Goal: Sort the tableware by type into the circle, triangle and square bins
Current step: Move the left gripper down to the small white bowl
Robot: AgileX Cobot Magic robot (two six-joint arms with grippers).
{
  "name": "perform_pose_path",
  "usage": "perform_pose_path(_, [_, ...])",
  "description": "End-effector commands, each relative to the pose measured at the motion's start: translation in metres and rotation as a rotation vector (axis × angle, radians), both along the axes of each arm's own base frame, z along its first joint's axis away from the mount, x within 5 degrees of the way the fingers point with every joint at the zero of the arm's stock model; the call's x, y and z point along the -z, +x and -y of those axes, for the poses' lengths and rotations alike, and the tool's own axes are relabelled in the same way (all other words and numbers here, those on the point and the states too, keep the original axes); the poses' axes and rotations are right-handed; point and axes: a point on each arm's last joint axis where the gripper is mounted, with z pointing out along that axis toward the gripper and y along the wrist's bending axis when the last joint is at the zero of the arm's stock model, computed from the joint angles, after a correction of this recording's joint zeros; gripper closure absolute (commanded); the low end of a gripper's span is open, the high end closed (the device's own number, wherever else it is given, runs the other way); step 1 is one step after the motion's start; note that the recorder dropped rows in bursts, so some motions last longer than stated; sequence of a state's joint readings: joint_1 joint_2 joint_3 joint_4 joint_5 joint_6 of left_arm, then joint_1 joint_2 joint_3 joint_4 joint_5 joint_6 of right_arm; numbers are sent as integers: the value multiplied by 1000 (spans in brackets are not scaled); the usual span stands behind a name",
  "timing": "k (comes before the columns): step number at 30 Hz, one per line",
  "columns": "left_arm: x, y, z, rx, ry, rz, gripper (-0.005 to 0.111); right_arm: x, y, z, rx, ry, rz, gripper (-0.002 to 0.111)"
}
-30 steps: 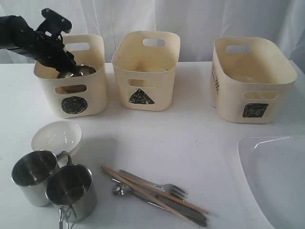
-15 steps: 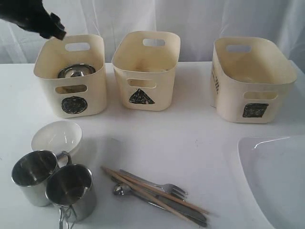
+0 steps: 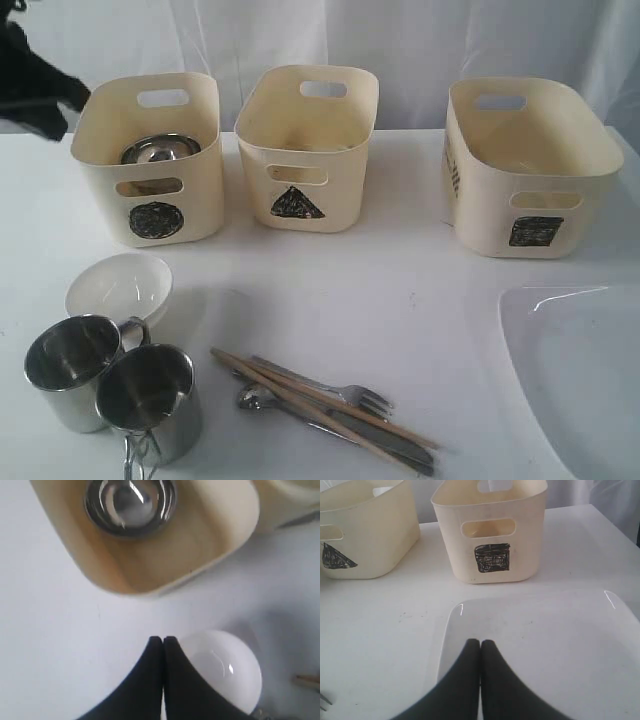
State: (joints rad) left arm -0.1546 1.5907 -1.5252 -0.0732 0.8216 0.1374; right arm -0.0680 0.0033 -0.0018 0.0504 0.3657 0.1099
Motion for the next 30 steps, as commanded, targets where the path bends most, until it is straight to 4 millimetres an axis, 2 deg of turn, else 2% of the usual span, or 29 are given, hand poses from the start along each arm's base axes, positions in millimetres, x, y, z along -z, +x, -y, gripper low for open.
perform_pose_path(1, [23, -10, -10, -122, 45, -114, 107, -1, 0, 0, 0, -1, 14, 108])
perform_pose_path(4, [36, -14, -16, -190, 89, -165, 107, -1, 0, 0, 0, -1, 14, 108])
perform_pose_path(10, [75, -28, -18, -189, 117, -303, 107, -1, 0, 0, 0, -1, 14, 108])
perform_pose_path(18, [102, -25, -14, -198, 68, -287, 105, -1, 0, 0, 0, -1, 14, 108])
perform_pose_path(19, [105, -24, -13, -201, 58, -301, 102, -1, 0, 0, 0, -1, 14, 108])
perform_pose_path(21, [117, -23, -8, -186, 13, -317, 84, -1, 0, 0, 0, -1, 14, 108])
perform_pose_path(22, [125, -20, -6, -193, -18, -316, 70, -1, 0, 0, 0, -1, 14, 108])
perform_pose_path(23, [129, -18, -5, -198, -25, -312, 61, -1, 0, 0, 0, -1, 14, 108])
perform_pose_path(24, [135, -15, -4, -203, -28, -316, 48, -1, 0, 0, 0, -1, 14, 108])
perform_pose_path(26, [140, -12, -4, -208, -29, -313, 38, -1, 0, 0, 0, -1, 14, 108])
perform_pose_path(30, [158, -3, -3, -204, -21, -309, 40, -1, 0, 0, 0, -1, 14, 108])
